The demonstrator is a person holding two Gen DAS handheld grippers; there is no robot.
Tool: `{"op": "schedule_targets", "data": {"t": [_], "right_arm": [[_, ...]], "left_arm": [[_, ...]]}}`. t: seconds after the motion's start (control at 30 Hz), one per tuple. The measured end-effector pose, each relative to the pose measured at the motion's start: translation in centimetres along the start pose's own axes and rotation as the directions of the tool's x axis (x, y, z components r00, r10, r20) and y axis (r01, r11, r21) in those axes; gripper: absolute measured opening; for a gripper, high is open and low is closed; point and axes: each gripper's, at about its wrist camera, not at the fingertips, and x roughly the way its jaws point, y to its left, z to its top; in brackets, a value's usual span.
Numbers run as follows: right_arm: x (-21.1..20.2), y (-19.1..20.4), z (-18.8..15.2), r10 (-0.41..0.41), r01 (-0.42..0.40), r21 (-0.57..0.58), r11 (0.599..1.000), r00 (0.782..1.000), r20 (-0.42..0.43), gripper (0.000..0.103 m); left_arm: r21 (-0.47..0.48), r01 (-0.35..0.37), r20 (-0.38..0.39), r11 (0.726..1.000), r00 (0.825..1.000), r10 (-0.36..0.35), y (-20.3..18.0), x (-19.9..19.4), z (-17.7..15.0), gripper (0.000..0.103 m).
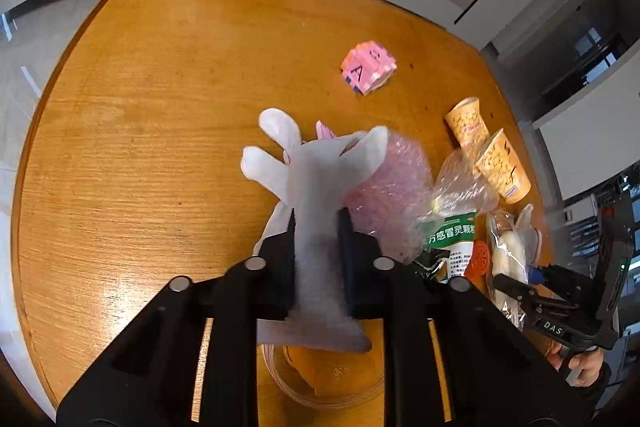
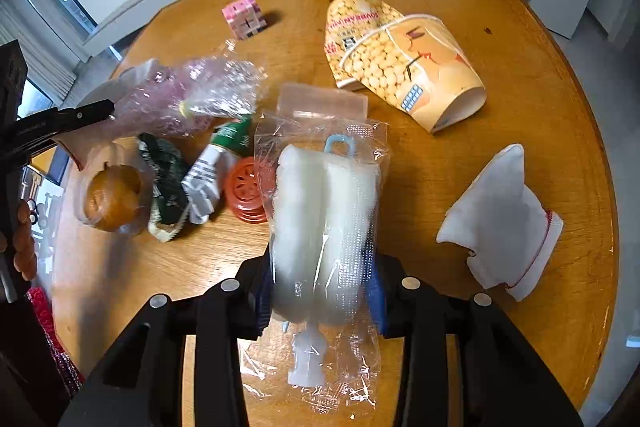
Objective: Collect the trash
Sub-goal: 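Grasp the white glove with the left gripper while the right grasps the bagged sponge, then carry glove and sponge bag to the bin and open both grippers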
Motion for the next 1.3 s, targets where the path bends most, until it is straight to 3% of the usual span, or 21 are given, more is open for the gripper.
{"op": "schedule_targets", "data": {"t": [0.2, 0.37, 0.7, 1.0, 1.2, 1.3], "right_arm": [[-3.1, 0.5, -0.6, 0.032, -0.032, 0.003, 0.999, 0.998, 0.056, 0.040], [-6.1, 0.4, -2.1, 0.041, -0.042, 0.011, 0.999, 0.994, 0.102, 0.040], [-11.8, -3.2, -8.0, 0.003, -0.019, 0.088, 0.996, 0.982, 0.187, 0.040], [-16.8, -9.6, -16.6, -0.079, 0.025, 0.219, 0.975, 0.967, 0.243, 0.040], [-19.4, -14.3, -23.6, -0.158, 0.061, 0.343, 0.937, 0.952, 0.263, 0.040], [-20.6, -16.7, -27.6, -0.200, 0.076, 0.414, 0.907, 0.943, 0.266, 0.040]], "left_arm": [[0.035, 0.027, 0.099, 0.999, 0.995, -0.031, -1.5, -4.9, 0.0, 0.014], [0.139, 0.047, 0.138, 0.989, 0.988, -0.066, -5.7, -8.8, -1.5, 0.014], [0.326, 0.064, 0.143, 0.943, 0.983, -0.116, -16.1, -9.9, -7.8, 0.014], [0.485, 0.150, 0.060, 0.861, 0.977, -0.204, -26.5, -7.1, -14.6, 0.014], [0.585, 0.217, -0.018, 0.781, 0.967, -0.255, -34.7, -4.9, -20.0, 0.014], [0.639, 0.259, -0.072, 0.724, 0.958, -0.279, -39.1, -3.6, -23.4, 0.014]]}}
